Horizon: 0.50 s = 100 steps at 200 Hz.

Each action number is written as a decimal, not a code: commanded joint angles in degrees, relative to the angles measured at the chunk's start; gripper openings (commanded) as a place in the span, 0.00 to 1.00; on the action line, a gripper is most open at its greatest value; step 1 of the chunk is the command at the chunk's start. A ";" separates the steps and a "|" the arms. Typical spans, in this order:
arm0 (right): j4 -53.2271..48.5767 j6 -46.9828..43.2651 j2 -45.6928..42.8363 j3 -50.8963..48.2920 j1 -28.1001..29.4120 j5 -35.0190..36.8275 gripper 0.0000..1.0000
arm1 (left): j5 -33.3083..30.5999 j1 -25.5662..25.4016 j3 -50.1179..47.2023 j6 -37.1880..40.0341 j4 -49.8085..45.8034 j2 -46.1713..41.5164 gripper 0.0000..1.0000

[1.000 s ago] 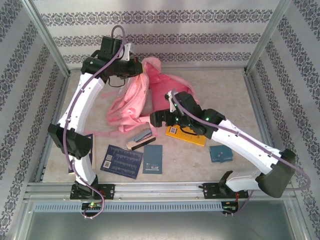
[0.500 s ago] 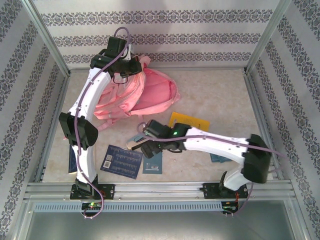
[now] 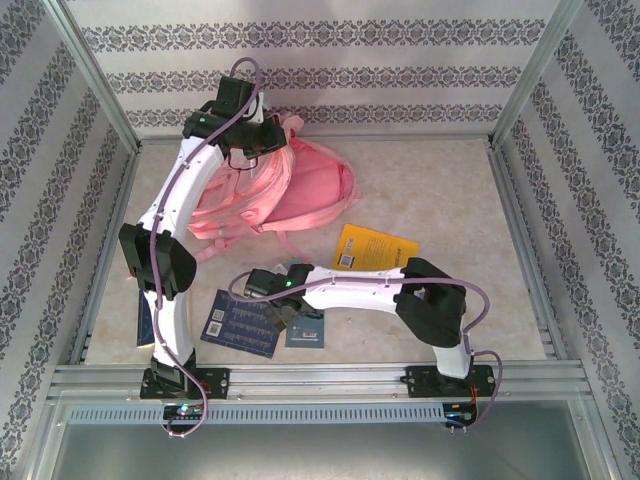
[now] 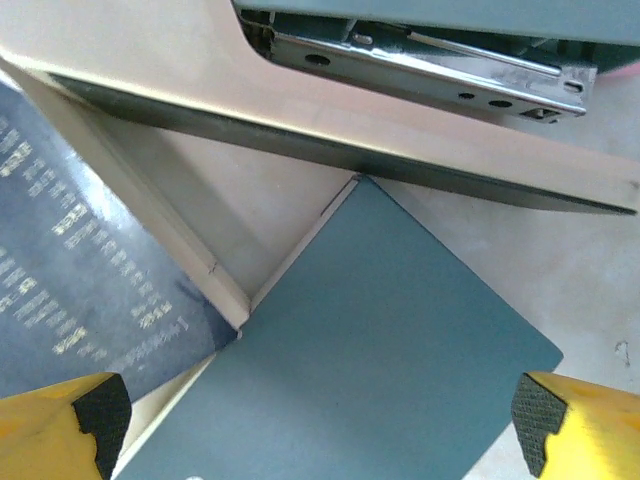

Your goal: Pack the student bag

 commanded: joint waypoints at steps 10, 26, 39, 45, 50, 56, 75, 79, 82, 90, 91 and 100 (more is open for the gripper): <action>-1.21 1.27 3.06 0.53 1.14 1.41 0.98 | 1.82 0.61 -0.75 -0.60 4.11 -3.33 0.00; -1.08 1.45 2.69 -1.19 1.14 1.87 0.98 | 2.13 0.67 -1.01 -0.68 4.33 -3.37 0.00; -0.89 1.84 1.78 -3.18 1.14 2.58 0.98 | 2.32 0.70 -1.02 -0.76 4.47 -3.36 0.00; -0.68 1.95 1.17 -4.26 1.15 2.87 0.98 | 2.36 0.80 -1.01 -0.85 4.50 -3.41 0.00; -0.54 2.09 0.67 -5.18 1.16 2.99 0.98 | 2.37 0.84 -0.95 -0.90 4.63 -3.36 0.00; -0.45 2.43 0.04 -6.32 1.10 3.15 0.98 | 2.54 0.80 -0.94 -1.02 4.75 -3.36 0.00; 0.52 3.35 -2.54 -10.30 1.18 2.98 0.98 | 3.10 0.96 -0.76 -1.44 5.18 -2.97 0.00; 0.73 3.61 -3.20 -11.19 1.21 2.90 0.98 | 3.14 0.97 -0.72 -1.47 5.31 -3.01 0.00; 0.90 3.76 -3.64 -11.87 1.13 2.90 0.98 | 3.13 1.01 -0.68 -1.54 5.30 -2.90 0.00; 1.28 4.20 -4.74 -13.48 1.05 2.89 0.98 | 3.27 1.11 -0.51 -1.67 5.45 -2.77 0.00; 1.34 4.23 -4.90 -13.68 1.04 2.90 0.98 | 3.29 1.08 -0.50 -1.66 5.41 -2.80 0.00; 1.80 4.51 -6.15 -15.25 1.12 2.84 0.98 | 3.31 1.05 -0.33 -1.73 5.50 -2.65 0.00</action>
